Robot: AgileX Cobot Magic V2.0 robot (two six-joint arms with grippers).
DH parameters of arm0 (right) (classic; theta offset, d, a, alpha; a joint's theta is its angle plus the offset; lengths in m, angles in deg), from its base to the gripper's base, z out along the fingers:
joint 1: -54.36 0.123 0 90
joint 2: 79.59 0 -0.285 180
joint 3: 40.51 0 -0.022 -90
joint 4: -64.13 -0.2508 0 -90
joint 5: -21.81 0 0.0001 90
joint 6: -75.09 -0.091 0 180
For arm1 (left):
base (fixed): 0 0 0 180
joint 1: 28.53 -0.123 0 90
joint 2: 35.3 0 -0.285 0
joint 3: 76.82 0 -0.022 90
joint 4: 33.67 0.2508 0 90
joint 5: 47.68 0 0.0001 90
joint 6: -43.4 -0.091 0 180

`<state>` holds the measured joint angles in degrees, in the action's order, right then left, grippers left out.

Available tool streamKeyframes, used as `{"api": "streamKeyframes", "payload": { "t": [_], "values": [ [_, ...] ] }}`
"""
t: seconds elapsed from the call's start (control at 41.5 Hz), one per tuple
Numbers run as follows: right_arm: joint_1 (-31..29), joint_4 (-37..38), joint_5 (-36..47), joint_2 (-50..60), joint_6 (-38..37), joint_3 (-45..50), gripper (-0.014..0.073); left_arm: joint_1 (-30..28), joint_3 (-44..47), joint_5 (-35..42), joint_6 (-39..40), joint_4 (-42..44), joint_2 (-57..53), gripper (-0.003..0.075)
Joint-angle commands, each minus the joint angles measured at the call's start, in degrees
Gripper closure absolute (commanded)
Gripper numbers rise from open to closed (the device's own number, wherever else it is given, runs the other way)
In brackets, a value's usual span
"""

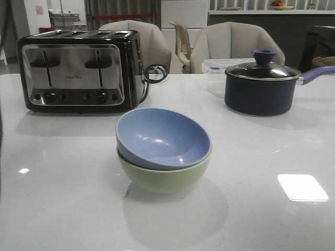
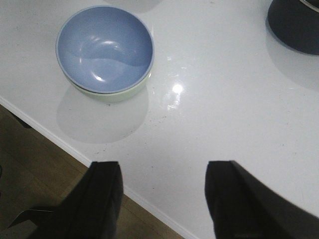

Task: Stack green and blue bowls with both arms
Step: 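Open the left gripper and raise it off the stacked bowls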

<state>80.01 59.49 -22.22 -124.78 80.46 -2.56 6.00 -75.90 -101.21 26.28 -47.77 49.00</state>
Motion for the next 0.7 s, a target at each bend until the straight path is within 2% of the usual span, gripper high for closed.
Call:
{"api": "streamKeyframes", "payload": {
  "t": [0.0,0.41,0.675],
  "values": [
    [-0.2,0.5,3.9,0.3,0.4,-1.4,0.0111,0.4,3.3,4.3,-0.1,-0.3,-8.5,0.0137],
    [-0.2,0.5,3.7,0.3,0.4,-1.4,0.0111,0.4,24.2,13.3,0.2,0.9,-37.1,0.0137],
    [-0.2,0.5,3.7,0.3,0.4,-1.4,0.0111,0.4,31.1,15.7,0.3,0.9,-43.3,0.0137]
  ]
}}
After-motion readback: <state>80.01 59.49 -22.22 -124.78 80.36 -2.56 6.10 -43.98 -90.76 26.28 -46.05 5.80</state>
